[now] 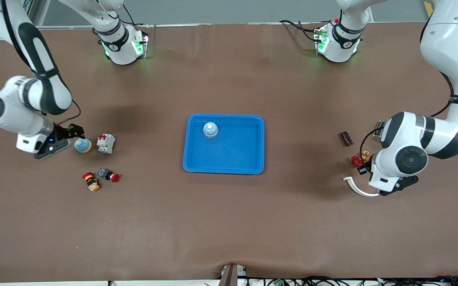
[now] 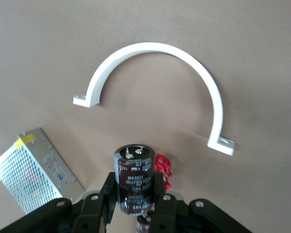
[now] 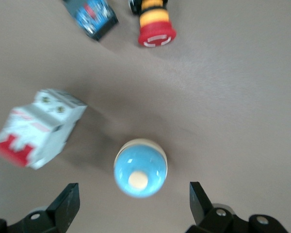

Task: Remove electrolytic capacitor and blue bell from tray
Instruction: 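Carry the capacitor toward the clamp while the right gripper releases the button, then place the capacitor inside the white clamp while the right gripper reaches the tray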

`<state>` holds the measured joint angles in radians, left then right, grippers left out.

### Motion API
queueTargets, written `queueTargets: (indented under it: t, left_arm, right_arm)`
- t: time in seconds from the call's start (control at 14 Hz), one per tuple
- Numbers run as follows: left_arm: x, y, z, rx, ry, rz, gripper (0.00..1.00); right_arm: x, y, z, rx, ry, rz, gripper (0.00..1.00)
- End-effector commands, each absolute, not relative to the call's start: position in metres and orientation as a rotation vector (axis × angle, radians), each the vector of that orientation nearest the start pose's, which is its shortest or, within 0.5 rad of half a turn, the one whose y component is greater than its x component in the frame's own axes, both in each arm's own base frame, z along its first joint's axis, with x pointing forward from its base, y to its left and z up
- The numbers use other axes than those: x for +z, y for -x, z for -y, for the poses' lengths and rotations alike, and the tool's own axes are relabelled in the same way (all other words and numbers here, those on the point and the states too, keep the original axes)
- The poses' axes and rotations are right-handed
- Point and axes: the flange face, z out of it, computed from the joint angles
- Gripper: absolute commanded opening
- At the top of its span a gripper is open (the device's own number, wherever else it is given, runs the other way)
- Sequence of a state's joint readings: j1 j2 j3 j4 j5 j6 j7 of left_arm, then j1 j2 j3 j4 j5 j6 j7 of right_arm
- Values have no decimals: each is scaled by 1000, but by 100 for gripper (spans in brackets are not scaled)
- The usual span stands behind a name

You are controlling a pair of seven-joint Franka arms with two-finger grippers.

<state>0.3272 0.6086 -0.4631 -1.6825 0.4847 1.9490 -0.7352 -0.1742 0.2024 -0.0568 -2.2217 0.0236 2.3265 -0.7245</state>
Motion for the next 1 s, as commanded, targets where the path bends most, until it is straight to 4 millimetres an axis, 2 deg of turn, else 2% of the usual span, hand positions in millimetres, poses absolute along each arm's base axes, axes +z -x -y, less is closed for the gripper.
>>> queueTargets:
  t: [0.0, 0.14, 0.21, 0.36, 0.43, 0.57, 0.78, 0.93]
  left_arm:
    - [247, -654, 20, 221, 2858, 514, 0]
    - [238, -660, 15, 218, 2884, 478, 0]
    - [231, -660, 8, 224, 2894, 462, 0]
    - [217, -659, 5, 242, 2912, 435, 0]
    - [212, -660, 2, 243, 2923, 409, 0]
    - [207, -660, -8, 243, 2940, 377, 0]
    - [201, -661, -10, 224, 2921, 327, 0]
    - [194, -663, -9, 195, 2931, 309, 0]
  right_arm:
    - [346, -539, 110, 163, 2998, 652, 100]
    - [395, -551, 74, 181, 3019, 576, 100]
    - [421, -556, 45, 204, 3037, 499, 100]
    - [458, -559, -14, 249, 3068, 384, 100]
    - [466, -558, -44, 263, 3085, 324, 100]
    - [470, -547, -118, 251, 3121, 206, 100]
    - [461, -527, -212, 184, 3120, 14, 100]
    - [447, -509, -268, 102, 3087, -109, 100]
